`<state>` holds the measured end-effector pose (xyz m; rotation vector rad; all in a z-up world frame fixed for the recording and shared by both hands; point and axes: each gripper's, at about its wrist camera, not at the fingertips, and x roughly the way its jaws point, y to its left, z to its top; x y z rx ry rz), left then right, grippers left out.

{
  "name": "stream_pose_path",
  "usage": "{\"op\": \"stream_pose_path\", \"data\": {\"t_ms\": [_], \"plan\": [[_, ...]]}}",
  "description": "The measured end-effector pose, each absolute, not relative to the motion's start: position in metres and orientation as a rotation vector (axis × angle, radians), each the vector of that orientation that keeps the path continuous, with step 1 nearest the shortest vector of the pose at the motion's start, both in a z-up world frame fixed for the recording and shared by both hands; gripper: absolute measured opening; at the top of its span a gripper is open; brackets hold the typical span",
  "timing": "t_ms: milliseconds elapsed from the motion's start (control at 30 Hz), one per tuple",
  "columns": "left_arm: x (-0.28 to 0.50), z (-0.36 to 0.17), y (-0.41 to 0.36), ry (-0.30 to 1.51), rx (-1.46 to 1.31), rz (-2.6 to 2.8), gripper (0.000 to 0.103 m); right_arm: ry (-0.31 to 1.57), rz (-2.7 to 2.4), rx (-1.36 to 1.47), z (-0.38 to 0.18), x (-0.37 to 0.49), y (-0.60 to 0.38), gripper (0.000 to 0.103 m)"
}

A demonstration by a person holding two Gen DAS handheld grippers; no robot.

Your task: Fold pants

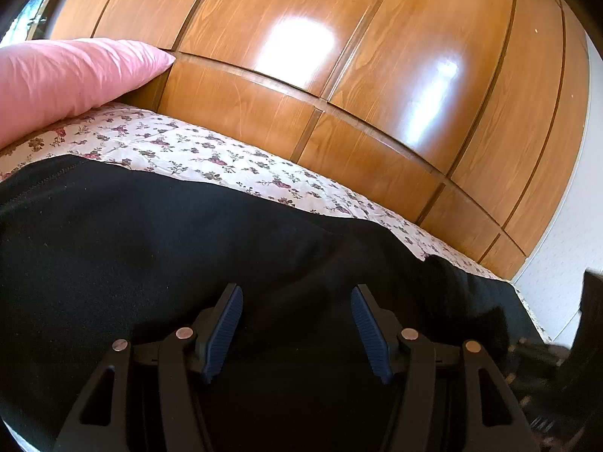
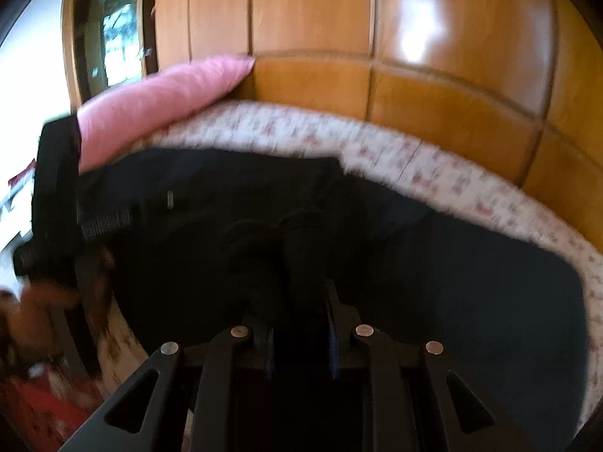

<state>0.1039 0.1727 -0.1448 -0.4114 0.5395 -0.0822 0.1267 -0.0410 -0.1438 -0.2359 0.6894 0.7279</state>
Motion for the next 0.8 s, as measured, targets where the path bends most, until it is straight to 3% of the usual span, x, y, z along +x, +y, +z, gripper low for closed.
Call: {"op": "stream_pose_path", "data": {"t_ms": [333, 500, 700, 733, 800], "plan": [[0.104, -0.145, 0.173, 0.539, -0.415, -0.086, 0.061, 0.686, 0.870, -0.159, -0.143, 0.116, -0.057, 0.060], [0.104, -0.145, 0.173, 0.539, -0.415, -0.086, 0.061, 0.719, 0.925, 0.011, -0.127, 0.118, -0.085, 0.060], [0.103, -0.145, 0.173, 0.539, -0.416, -0.087, 0.061, 0.608, 0.780, 0.146, -0.101, 0.119, -0.137, 0.060], [0.103, -0.145, 0.173, 0.540, -0.416, -0.086, 0.061, 0.611, 0.716, 0.131, -0.101, 0.123, -0.143, 0.057], [0.104, -0.145, 0.172, 0.541, -0.412, -0.084, 0.061, 0.638, 0.608, 0.113, -0.106, 0.134, -0.154, 0.042]]}}
